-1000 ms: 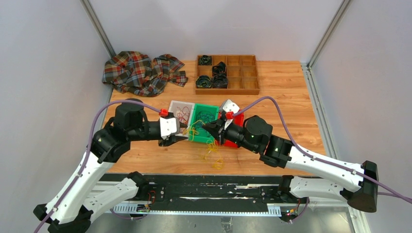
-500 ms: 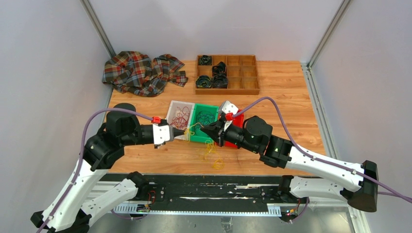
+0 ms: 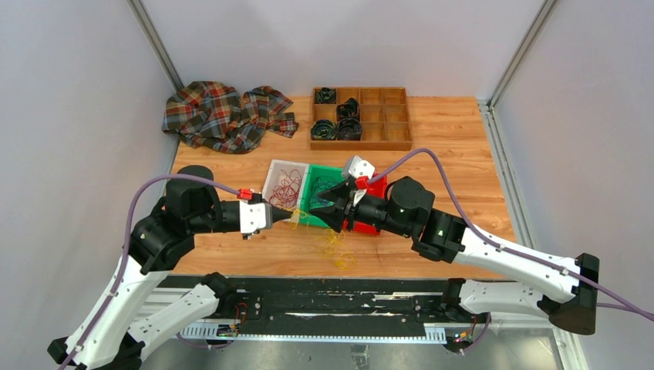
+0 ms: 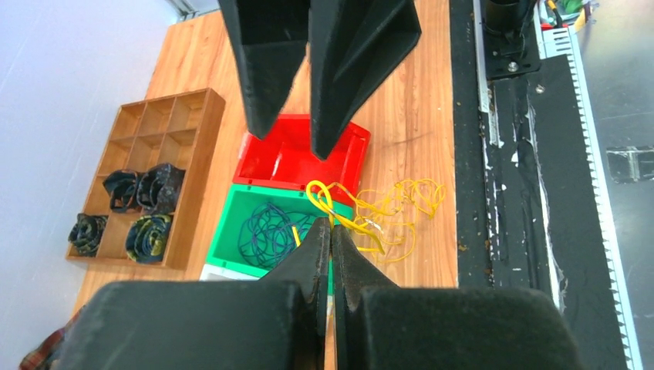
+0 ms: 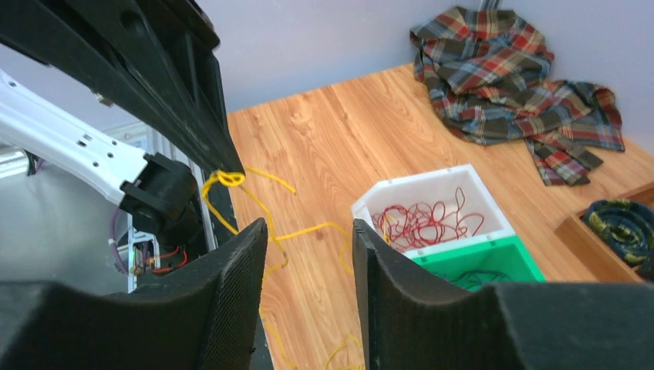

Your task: Untangle the cables

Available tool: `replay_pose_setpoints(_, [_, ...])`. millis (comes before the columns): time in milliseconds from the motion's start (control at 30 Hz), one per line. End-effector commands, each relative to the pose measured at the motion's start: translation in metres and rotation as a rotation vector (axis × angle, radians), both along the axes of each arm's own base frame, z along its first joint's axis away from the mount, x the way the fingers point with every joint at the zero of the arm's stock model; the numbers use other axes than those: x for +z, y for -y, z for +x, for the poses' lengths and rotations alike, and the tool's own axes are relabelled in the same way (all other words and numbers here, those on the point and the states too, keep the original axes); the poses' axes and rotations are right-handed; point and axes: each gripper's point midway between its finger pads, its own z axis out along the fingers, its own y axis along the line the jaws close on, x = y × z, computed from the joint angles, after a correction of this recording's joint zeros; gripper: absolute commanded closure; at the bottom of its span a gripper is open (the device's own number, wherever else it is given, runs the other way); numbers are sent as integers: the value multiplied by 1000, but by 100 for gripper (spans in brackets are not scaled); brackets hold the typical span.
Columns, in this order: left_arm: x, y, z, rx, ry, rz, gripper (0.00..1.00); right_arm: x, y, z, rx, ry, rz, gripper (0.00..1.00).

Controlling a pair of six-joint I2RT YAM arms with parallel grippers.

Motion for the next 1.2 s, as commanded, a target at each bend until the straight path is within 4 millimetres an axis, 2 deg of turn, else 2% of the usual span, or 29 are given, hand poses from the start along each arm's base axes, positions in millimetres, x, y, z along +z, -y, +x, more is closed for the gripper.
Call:
replay_pose_setpoints(0, [12,-1,-8,-34,15,-10,99,34,-3,-8,55,97,35,54])
replay_pose_setpoints(67, [14,-1,-9,-35,10,-12,100,35,-8,-14,106,117,6,54])
replay_pose_setpoints(233, [20,-2,-8,-25,25,-19,99,19,-21,-41,290,91,-67,58])
replay_pose_setpoints(467, [31,-3,-10,-29,40,-36,99,-4,-20,-36,264,76,-106,59])
replay_pose_setpoints(867, [35,0,-14,-34,-5,-53,99,10,-26,-37,265,80,-15,86])
replay_pose_setpoints(967, [34,0,-13,-32,-7,-49,99,12,-25,-39,274,77,-11,99])
replay_pose_setpoints(1167, [34,0,-14,-37,-9,-48,99,15,-25,-44,296,80,-28,99])
